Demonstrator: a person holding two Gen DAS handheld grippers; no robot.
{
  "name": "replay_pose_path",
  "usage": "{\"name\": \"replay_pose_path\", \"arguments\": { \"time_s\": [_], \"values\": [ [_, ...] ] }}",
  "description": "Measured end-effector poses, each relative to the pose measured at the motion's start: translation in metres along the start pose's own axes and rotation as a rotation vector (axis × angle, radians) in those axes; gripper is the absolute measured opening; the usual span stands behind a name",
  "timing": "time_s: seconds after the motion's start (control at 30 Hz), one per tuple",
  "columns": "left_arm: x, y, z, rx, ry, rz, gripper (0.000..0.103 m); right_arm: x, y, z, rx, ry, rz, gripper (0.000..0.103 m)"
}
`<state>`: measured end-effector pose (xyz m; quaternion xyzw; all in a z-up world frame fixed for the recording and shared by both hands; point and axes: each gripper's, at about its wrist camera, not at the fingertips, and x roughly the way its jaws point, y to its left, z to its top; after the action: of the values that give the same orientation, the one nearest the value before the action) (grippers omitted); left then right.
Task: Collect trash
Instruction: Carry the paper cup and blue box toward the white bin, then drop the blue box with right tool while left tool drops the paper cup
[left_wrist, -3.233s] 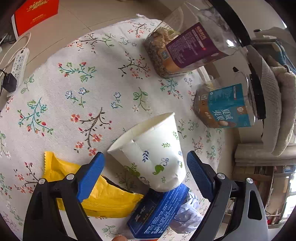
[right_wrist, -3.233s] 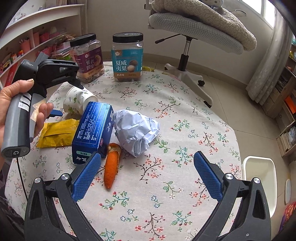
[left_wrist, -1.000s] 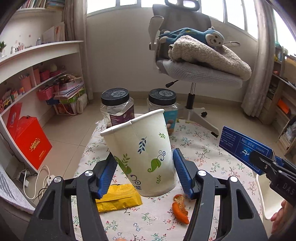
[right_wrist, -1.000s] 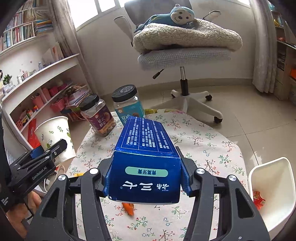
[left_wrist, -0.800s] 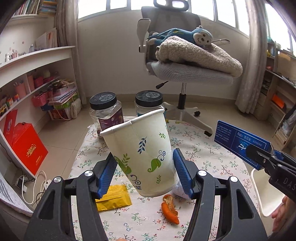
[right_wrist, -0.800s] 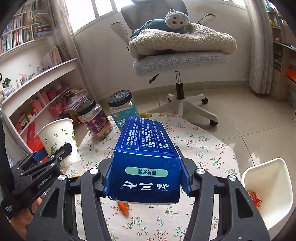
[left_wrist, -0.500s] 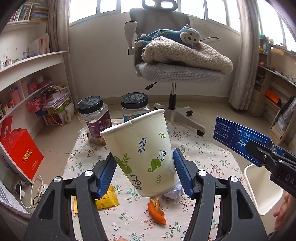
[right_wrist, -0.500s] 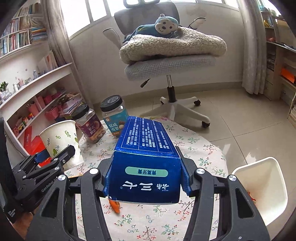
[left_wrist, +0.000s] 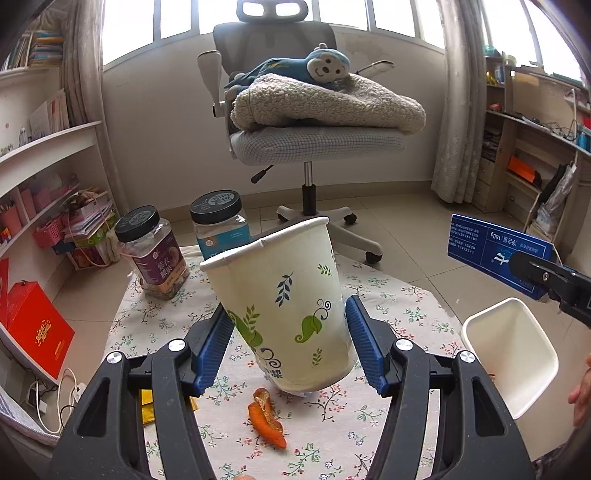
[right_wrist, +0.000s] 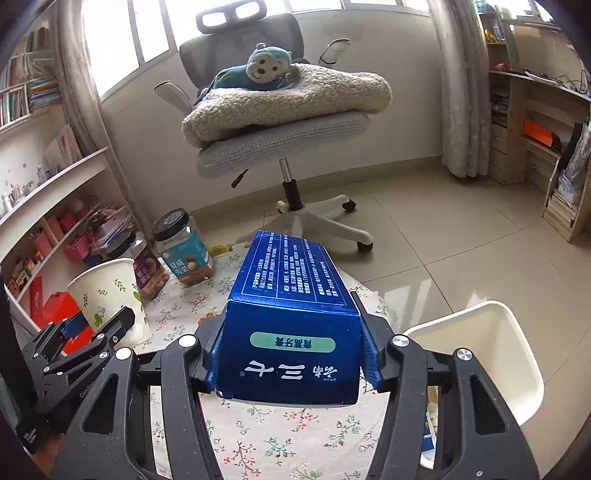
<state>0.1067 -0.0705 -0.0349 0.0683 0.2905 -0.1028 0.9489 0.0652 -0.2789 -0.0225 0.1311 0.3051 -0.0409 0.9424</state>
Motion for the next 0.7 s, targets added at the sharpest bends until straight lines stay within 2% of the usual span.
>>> {"name": "replay_pose_path", "arguments": {
  "time_s": [0.4, 0.7],
  "values": [
    [0.007, -0.047, -0.002, 0.062, 0.01, -0.056, 0.061, -0.012, -0.078, 0.0, 0.13, 0.019, -0.148, 0.054],
    [0.009, -0.094, -0.003, 0.12, 0.009, -0.115, 0.061, -0.025, -0.13, -0.004, 0.232, 0.033, -0.217, 0.054]
  ]
}}
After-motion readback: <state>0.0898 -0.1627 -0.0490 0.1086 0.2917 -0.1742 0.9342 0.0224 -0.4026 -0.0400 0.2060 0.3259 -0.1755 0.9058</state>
